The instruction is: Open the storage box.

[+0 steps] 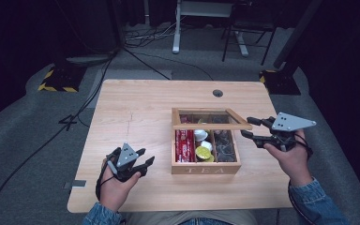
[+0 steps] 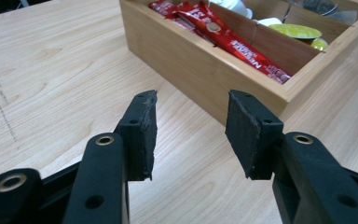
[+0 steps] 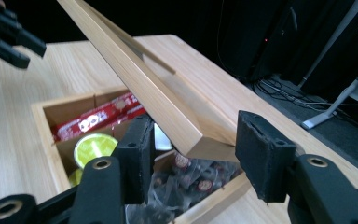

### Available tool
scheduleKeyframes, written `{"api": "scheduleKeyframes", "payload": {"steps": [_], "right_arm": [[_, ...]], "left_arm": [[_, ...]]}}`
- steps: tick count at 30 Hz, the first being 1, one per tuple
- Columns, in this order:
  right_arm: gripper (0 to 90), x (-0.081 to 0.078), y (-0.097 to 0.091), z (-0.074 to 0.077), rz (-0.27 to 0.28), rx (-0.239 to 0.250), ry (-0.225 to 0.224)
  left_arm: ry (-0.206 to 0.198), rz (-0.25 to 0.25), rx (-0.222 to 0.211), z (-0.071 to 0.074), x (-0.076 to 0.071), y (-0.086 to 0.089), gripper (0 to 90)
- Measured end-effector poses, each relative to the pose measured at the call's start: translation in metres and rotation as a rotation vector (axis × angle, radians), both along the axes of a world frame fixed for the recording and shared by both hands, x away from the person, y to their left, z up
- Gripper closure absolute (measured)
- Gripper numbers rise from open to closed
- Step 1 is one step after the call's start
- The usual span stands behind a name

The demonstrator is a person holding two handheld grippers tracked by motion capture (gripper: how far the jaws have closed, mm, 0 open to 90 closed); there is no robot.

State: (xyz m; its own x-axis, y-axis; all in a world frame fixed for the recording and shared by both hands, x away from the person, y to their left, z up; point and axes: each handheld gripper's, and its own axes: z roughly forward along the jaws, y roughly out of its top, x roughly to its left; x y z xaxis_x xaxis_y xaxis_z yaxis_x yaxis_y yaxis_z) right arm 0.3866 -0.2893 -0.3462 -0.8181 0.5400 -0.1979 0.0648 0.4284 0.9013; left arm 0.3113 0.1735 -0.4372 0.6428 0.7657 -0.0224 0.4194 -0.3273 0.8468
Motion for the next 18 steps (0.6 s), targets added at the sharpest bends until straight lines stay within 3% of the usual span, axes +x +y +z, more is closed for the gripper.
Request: {"api": "scheduleKeyframes", "payload": {"steps": [9, 18], "right_arm": [[49.8, 0.025, 0.002, 0.018, 0.006, 0.054, 0.014], [52.0, 0.051, 0.007, 0.035, -0.015, 0.088, -0.006]], "left_arm": [[0.011, 0.012, -0.003, -0.003, 0.009, 0.004, 51.8], [0.005, 0.005, -0.002, -0.004, 0.019, 0.005, 50.7]]}}
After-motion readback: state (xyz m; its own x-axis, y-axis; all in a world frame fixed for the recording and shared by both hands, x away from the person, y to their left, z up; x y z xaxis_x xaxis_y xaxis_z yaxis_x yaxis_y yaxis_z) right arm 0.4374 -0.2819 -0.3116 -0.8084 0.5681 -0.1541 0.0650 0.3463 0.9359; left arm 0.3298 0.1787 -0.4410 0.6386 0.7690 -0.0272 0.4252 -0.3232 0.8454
